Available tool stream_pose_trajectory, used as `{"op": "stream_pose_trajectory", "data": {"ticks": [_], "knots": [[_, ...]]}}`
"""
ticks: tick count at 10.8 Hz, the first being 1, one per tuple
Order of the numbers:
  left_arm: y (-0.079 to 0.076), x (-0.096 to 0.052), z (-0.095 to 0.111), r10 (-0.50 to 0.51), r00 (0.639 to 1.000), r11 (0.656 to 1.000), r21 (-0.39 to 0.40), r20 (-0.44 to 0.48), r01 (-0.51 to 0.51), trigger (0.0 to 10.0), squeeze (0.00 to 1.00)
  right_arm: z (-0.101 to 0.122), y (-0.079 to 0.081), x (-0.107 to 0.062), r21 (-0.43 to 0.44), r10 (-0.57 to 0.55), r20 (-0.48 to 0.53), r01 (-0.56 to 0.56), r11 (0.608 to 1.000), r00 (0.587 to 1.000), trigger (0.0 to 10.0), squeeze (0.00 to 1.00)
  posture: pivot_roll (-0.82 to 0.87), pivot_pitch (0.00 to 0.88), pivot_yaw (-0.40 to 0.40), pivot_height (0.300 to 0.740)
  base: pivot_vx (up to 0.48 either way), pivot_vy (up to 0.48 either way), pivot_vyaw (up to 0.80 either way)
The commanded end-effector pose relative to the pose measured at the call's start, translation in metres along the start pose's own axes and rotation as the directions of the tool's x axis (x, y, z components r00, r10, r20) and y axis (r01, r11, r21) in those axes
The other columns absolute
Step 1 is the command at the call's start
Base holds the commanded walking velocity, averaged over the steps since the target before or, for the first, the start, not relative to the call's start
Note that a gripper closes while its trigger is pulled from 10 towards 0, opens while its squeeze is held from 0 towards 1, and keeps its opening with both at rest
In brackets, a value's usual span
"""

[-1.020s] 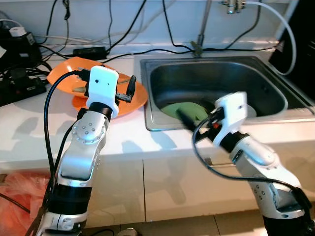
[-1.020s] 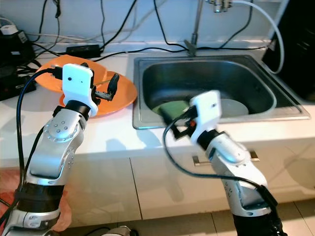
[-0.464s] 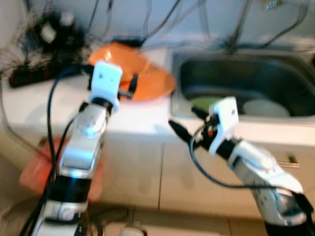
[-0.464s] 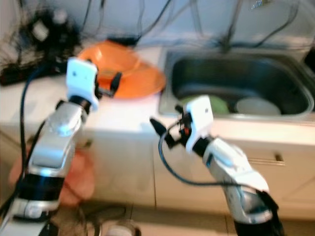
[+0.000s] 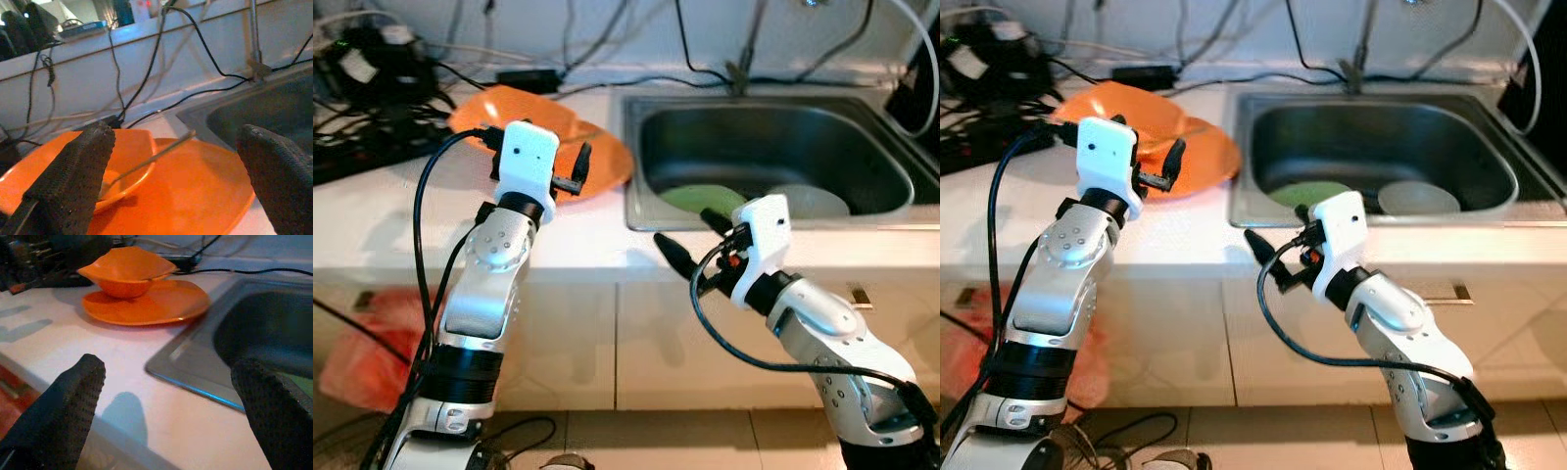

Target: Kitchen organization

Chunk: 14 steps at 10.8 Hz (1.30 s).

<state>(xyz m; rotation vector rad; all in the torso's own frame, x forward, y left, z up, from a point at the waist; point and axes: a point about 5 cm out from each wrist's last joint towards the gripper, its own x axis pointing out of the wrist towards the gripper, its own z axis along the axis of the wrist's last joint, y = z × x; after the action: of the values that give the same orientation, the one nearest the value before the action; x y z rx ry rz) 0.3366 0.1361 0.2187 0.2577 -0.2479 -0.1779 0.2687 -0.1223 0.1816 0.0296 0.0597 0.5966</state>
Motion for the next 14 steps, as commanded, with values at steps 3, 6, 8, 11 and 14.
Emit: {"op": "stream_pose_trajectory", "data": {"ticks": [3, 6, 8, 11, 14], "knots": [[-0.003, 0.002, 0.0, 0.004, 1.0, 1.0, 0.021, 0.009, -0.004, 10.0, 0.0, 0.007, -0.008, 0.002, -0.042, -0.05, 0.031, 0.052, 0.998, 0.998, 10.0, 0.0, 0.12, 0.034, 0.018, 0.74, 0.0, 0.0, 0.0], [-0.002, 0.001, 0.003, 0.025, 0.999, 1.0, -0.008, 0.028, -0.024, 10.0, 0.0, 0.007, -0.013, 0.003, -0.039, -0.092, 0.041, 0.094, 0.995, 0.995, 10.0, 0.0, 0.12, 0.034, 0.018, 0.74, 0.0, 0.0, 0.0], [0.0, 0.001, 0.002, 0.031, 0.999, 0.999, -0.02, 0.023, -0.031, 10.0, 0.0, 0.007, -0.013, 0.003, -0.043, -0.097, 0.044, 0.099, 0.994, 0.994, 10.0, 0.0, 0.11, 0.032, 0.02, 0.74, 0.0, 0.0, 0.0], [0.001, 0.002, 0.004, 0.035, 0.999, 0.998, -0.049, 0.033, -0.033, 10.0, 0.0, 0.009, -0.013, 0.003, -0.053, -0.106, 0.063, 0.109, 0.993, 0.992, 10.0, 0.0, 0.12, 0.034, 0.022, 0.74, 0.0, 0.0, 0.0], [0.004, 0.004, 0.011, 0.046, 0.997, 0.996, -0.079, 0.055, -0.042, 10.0, 0.0, 0.02, -0.014, 0.003, -0.074, -0.117, 0.126, 0.127, 0.989, 0.985, 10.0, 0.0, 0.11, 0.037, 0.019, 0.74, 0.414, 0.0, 0.0]]}}
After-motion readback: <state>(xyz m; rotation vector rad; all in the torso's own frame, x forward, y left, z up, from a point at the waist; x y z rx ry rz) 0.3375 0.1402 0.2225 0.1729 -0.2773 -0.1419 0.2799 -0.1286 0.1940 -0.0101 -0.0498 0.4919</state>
